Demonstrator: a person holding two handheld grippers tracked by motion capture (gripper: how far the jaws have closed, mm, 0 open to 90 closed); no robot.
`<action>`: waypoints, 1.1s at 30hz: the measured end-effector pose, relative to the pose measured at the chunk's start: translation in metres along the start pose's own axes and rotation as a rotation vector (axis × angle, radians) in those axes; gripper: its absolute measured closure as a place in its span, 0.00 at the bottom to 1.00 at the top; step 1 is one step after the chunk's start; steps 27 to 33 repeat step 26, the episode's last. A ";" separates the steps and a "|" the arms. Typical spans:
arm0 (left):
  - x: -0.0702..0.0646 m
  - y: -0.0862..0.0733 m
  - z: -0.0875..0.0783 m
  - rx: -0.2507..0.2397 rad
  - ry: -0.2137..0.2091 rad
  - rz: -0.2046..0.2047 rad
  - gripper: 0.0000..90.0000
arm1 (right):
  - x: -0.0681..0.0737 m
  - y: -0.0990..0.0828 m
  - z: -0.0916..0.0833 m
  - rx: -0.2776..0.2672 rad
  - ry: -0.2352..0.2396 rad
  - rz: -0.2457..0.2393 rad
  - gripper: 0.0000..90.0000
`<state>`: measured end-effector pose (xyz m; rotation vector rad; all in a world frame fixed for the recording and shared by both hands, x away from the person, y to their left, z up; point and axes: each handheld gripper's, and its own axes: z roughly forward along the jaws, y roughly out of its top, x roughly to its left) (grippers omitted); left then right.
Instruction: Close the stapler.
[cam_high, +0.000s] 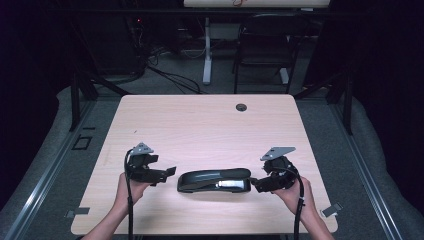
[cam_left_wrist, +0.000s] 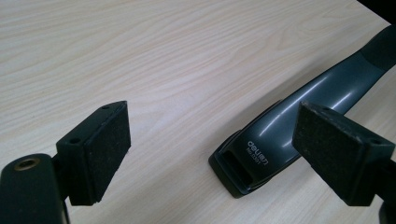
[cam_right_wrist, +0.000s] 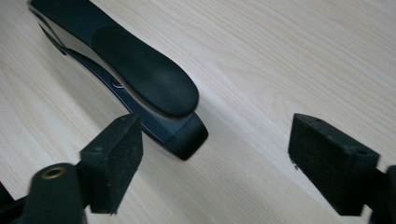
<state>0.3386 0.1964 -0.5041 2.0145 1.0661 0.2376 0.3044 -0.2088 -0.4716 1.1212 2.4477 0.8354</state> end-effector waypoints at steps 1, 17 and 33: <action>0.000 0.000 0.000 -0.002 0.001 0.001 0.13 | -0.002 -0.002 -0.002 -0.003 -0.007 0.002 0.17; -0.002 0.000 0.002 0.013 -0.005 0.016 0.13 | -0.035 -0.043 -0.014 0.056 -0.093 0.120 0.02; -0.002 0.000 0.003 0.015 -0.006 0.018 0.13 | -0.041 -0.047 -0.005 0.116 -0.140 0.101 0.03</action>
